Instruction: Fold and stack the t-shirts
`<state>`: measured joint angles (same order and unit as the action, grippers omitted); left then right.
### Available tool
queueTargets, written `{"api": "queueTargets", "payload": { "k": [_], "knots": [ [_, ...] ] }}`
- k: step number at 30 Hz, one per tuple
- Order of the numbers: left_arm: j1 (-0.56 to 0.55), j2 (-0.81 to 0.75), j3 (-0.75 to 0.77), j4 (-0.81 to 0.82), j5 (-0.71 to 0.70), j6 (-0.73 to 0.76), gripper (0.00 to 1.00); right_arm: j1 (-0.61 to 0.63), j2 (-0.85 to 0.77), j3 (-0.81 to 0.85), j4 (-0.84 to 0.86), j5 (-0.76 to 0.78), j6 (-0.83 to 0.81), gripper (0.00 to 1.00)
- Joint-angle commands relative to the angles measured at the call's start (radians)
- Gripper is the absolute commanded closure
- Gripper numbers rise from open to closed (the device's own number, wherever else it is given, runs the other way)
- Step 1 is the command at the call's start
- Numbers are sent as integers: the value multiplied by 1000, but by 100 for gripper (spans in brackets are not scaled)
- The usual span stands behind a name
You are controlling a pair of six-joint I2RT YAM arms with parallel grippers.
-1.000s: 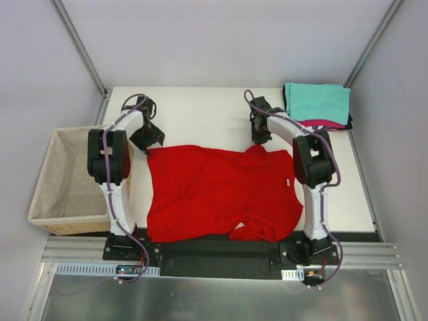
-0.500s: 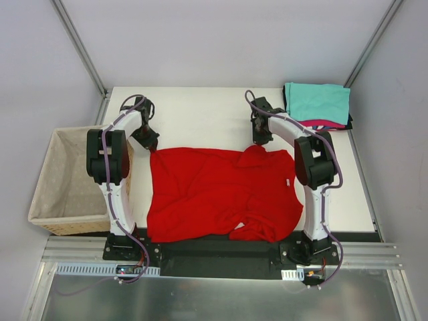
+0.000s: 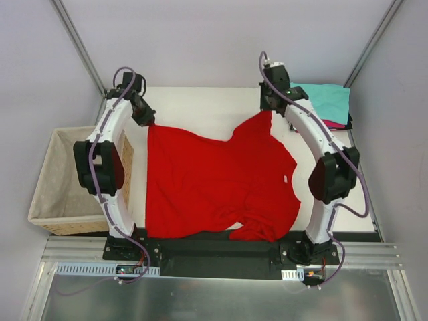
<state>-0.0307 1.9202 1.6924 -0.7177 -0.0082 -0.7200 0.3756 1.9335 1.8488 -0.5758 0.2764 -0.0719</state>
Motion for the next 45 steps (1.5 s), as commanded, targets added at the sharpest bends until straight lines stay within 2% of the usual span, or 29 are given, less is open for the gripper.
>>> {"api": "queueTargets", "payload": {
  "k": [1, 8, 12, 14, 17, 23, 32, 40, 45],
  "knots": [
    [9, -161, 182, 0, 97, 119, 100, -4, -204, 90, 42, 60, -92, 99],
    [8, -297, 432, 7, 313, 257, 100, 37, -471, 106, 164, -12, -192, 99],
    [6, -505, 403, 56, 333, 306, 94, 114, -699, 43, 234, 7, -258, 99],
    [8, -614, 385, 86, 303, 310, 100, 157, -748, 76, 209, 21, -269, 99],
    [8, -719, 403, 84, 280, 318, 100, 213, -807, 164, 130, 37, -287, 99],
    [8, -855, 423, 96, 310, 326, 100, 238, -1037, 60, 197, -54, -278, 99],
    [6, -900, 509, 113, 402, 265, 100, 232, -1039, 214, 133, -137, -270, 99],
    [8, -923, 529, 123, 442, 234, 100, 220, -1006, 225, 209, -235, -246, 99],
    [8, -908, 562, 142, 468, 209, 100, 217, -956, 311, 266, -305, -235, 99]
  ]
}}
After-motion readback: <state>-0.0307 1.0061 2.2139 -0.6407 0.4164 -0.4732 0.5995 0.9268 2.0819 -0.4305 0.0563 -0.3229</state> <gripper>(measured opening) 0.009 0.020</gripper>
